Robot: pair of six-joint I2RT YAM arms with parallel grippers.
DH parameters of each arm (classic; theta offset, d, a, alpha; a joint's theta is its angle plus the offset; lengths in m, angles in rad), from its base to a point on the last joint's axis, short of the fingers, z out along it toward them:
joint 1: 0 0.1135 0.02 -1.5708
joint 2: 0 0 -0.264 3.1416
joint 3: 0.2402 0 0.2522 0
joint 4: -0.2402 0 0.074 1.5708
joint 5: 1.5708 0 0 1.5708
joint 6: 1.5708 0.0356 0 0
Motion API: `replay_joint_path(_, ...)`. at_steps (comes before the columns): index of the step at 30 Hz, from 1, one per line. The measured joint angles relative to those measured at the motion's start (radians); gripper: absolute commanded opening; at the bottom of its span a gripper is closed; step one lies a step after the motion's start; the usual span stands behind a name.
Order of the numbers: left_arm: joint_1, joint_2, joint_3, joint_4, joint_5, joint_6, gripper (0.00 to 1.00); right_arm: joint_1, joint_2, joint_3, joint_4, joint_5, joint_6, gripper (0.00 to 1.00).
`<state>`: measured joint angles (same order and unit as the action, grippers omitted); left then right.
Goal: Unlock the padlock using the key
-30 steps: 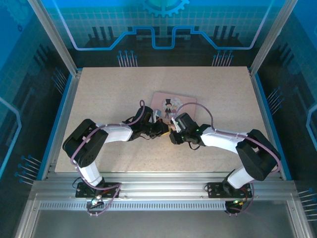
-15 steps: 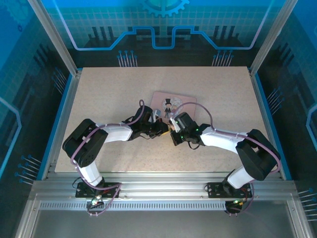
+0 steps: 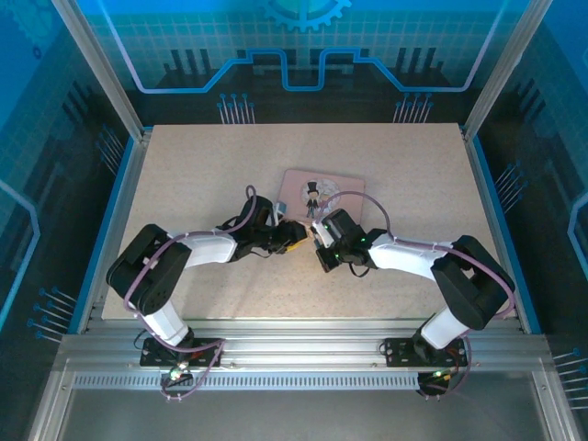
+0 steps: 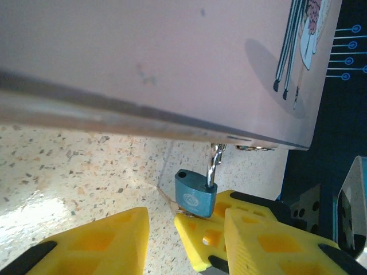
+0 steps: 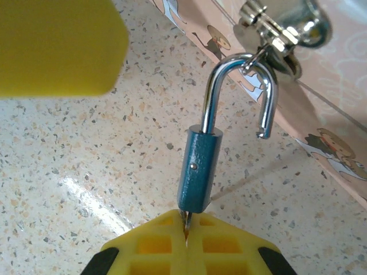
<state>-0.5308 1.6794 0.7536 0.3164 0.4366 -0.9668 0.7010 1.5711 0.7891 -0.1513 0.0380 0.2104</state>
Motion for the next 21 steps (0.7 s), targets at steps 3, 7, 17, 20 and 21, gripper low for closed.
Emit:
replay_joint_path(3, 0.005, -0.010, -0.004, -0.002, -0.003, 0.001, 0.43, 0.000, 0.000, 0.005, -0.013, 0.010, -0.018, 0.00)
replay_joint_path(7, 0.013, -0.024, -0.005, -0.007, -0.004, 0.002, 0.49, 0.000, 0.000, 0.019, -0.044, 0.033, -0.053, 0.00)
replay_joint_path(17, 0.027, -0.063, -0.024, -0.063, -0.033, 0.032, 0.99, 0.001, 0.001, 0.063, -0.111, 0.085, -0.141, 0.00)
replay_joint_path(20, 0.028, -0.078, -0.036, -0.086, -0.033, 0.038, 0.99, 0.003, 0.007, 0.084, -0.126, 0.085, -0.163, 0.00)
replay_joint_path(21, 0.028, -0.086, -0.037, -0.094, -0.033, 0.044, 0.99, 0.004, 0.008, 0.093, -0.134, 0.085, -0.171, 0.00)
